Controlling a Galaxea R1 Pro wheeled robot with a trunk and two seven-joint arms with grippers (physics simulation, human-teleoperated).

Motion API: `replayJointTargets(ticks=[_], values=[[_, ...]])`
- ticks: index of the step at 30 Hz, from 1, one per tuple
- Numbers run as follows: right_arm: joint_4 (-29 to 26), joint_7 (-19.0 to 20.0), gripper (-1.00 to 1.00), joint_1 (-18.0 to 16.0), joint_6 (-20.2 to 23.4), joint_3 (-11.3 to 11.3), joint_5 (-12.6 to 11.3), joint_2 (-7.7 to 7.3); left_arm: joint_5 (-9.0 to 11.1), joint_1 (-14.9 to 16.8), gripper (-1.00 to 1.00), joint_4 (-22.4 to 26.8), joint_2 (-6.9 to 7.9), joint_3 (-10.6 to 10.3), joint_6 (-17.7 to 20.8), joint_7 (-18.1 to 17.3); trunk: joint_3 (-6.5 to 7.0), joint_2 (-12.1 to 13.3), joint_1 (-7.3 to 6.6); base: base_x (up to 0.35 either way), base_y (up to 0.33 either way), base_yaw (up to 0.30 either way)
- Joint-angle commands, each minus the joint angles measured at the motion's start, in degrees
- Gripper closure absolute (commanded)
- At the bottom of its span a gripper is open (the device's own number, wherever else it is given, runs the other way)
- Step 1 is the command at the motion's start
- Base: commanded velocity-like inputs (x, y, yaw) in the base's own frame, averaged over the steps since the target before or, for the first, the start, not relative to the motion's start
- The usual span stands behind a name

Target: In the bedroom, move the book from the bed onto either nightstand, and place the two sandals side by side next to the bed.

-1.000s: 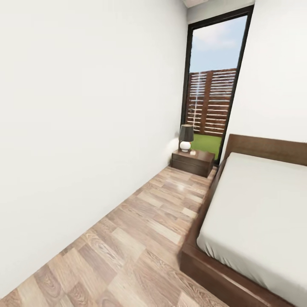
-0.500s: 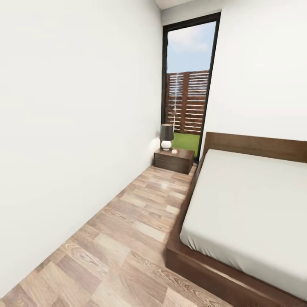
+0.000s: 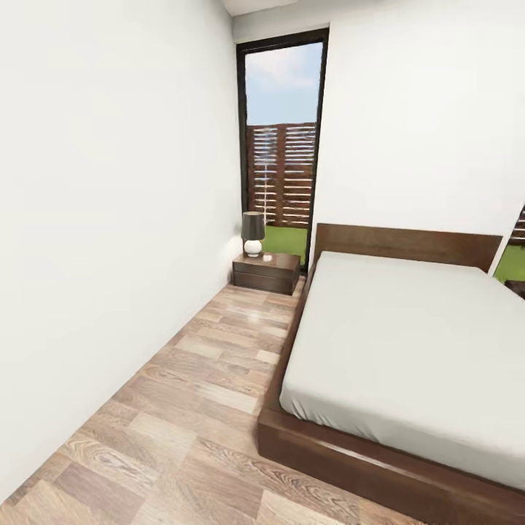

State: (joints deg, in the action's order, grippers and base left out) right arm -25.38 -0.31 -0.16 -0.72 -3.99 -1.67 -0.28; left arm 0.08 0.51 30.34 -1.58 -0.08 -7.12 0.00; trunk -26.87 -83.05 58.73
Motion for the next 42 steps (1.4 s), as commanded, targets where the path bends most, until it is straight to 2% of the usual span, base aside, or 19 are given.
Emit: replayJointTargets(ticks=[1, 42], values=[[-0.02, -0.03, -1.0, -0.02, -0.07, -0.05, -0.18, 0.01, 0.01, 0.02, -1.0, -0.02, 0.0, -0.01, -0.17, 0.0, -0.05, -0.03, 0.0, 0.0, 0.0, -0.3], [-0.02, -0.04, -1.0, -0.02, -0.08, -0.05, -0.26, -0.01, 0.01, 0.02, -1.0, -0.02, 0.0, -0.01, -0.17, -0.07, -0.05, -0.03, 0.0, 0.0, 0.0, -0.3]])
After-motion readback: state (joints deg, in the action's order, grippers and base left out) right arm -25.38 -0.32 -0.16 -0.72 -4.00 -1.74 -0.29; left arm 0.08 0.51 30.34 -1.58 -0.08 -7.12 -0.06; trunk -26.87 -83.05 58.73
